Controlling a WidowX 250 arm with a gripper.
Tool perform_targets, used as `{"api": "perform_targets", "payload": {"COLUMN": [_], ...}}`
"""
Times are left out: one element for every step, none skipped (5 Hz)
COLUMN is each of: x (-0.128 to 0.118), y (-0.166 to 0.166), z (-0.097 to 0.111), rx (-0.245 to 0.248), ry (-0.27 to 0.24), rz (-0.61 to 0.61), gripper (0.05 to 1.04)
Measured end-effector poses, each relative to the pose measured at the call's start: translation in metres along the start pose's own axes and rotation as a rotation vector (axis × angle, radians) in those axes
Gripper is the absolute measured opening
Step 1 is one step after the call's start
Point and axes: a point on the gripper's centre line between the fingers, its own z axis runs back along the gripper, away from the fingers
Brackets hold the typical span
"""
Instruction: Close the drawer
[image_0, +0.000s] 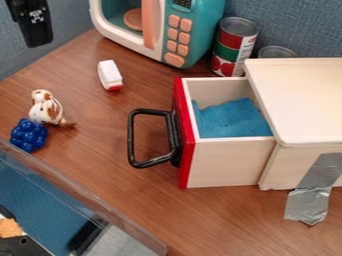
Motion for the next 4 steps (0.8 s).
{"api": "perform_targets", "payload": {"x": [-0.001,-0.005,-0.010,-0.011], "y": [-0.001,-0.014,-0.022,-0.038], "z": [-0.006,-0.029,-0.046,-0.061], "rx": [-0.017,-0.013,0.003,0.009], "ry": [0.011,0.051,0.080,0.101], "rz": [-0.001,-0.087,-0.145,-0.243], "gripper": [1.000,1.000,1.000,1.000]}}
